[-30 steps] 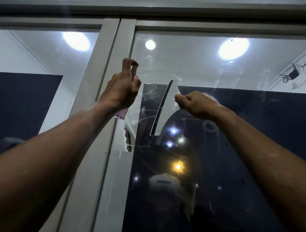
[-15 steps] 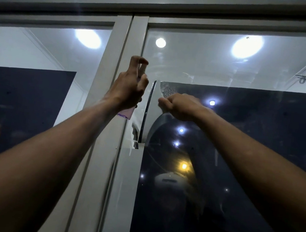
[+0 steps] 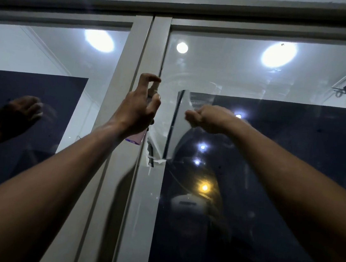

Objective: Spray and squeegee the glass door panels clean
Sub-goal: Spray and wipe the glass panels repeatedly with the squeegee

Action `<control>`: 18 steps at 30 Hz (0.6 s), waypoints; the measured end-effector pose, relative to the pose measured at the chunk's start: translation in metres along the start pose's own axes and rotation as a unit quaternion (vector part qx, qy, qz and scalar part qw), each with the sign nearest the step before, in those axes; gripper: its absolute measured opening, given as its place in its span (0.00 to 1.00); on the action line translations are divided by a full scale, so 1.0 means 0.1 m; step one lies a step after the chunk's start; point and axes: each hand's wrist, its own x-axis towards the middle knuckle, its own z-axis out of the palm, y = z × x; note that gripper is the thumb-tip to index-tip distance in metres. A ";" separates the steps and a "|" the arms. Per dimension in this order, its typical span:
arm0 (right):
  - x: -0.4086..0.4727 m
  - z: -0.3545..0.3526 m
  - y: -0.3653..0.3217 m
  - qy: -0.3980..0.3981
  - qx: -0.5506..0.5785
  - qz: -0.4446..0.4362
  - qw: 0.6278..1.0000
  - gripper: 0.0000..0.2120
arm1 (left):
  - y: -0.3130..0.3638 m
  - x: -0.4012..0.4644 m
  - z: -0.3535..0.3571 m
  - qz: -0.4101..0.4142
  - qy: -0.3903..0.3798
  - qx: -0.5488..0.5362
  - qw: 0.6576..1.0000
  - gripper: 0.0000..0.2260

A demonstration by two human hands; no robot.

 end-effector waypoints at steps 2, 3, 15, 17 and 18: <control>0.04 0.02 -0.12 -0.018 -0.009 -0.016 1.000 0.29 | 0.01 -0.01 -0.02 0.002 0.002 -0.007 1.000 0.16; -0.03 0.01 -0.07 -0.025 -0.002 -0.015 1.000 0.28 | 0.01 -0.02 -0.02 0.002 0.001 -0.012 1.000 0.16; -0.11 0.18 -0.11 -0.039 0.082 0.011 0.996 0.29 | 0.10 -0.15 0.01 -0.002 -0.016 -0.023 1.000 0.16; -0.22 0.15 0.05 -0.050 0.109 0.027 0.992 0.28 | 0.11 -0.17 0.04 -0.006 -0.018 -0.031 0.999 0.16; -0.31 0.10 0.22 -0.056 0.122 0.045 0.990 0.29 | 0.12 -0.19 0.04 -0.007 -0.019 -0.035 0.999 0.16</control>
